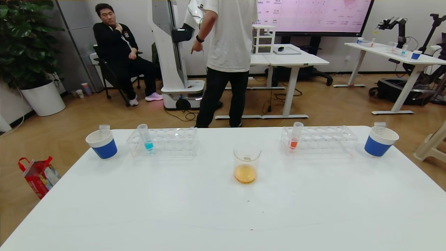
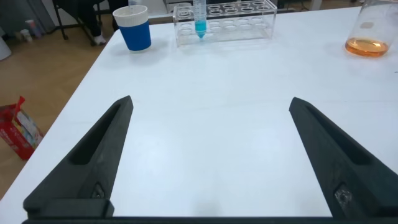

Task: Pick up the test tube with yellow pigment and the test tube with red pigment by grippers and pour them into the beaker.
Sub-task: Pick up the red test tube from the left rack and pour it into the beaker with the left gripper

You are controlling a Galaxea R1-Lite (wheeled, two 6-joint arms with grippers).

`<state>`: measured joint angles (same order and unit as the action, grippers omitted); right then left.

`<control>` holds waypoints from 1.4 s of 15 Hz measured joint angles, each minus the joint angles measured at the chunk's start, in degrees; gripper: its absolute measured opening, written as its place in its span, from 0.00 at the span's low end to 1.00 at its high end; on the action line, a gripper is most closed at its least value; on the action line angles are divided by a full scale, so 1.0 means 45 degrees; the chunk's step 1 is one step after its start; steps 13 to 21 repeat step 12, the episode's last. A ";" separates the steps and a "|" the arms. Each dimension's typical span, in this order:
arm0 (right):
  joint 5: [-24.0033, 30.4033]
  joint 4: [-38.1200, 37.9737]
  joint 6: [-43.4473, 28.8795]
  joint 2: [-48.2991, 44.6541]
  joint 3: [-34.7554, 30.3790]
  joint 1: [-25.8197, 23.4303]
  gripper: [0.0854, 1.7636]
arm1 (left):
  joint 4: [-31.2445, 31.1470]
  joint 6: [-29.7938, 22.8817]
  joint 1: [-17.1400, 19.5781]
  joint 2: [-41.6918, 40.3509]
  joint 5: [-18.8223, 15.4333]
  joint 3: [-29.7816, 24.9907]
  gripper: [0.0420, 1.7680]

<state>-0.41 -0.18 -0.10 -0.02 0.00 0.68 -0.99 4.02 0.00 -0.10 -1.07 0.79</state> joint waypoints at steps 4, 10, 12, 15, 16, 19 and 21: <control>-0.0005 0.0000 0.0000 0.0000 0.0000 0.0000 0.98 | 0.0098 0.0146 0.0000 -0.0003 -0.0019 -0.0135 0.99; -0.0005 0.0000 0.0000 0.0000 0.0000 0.0000 0.98 | 0.0184 -0.0767 0.0000 -0.0003 0.0249 -0.0176 0.99; -0.0005 0.0000 0.0005 0.0000 0.0000 0.0000 0.98 | 0.0179 -0.0777 0.0000 -0.0003 0.0255 -0.0176 0.99; -0.0005 0.0000 0.0005 0.0000 0.0000 0.0000 0.98 | 0.0179 -0.0777 0.0000 -0.0003 0.0255 -0.0176 0.99; -0.0005 0.0000 0.0005 0.0000 0.0000 0.0000 0.98 | 0.0179 -0.0777 0.0000 -0.0003 0.0255 -0.0176 0.99; -0.0005 0.0000 0.0005 0.0000 0.0000 0.0000 0.98 | 0.0179 -0.0777 0.0000 -0.0003 0.0255 -0.0176 0.99; -0.0005 0.0000 0.0005 0.0000 0.0000 0.0000 0.98 | 0.0179 -0.0777 0.0000 -0.0003 0.0255 -0.0176 0.99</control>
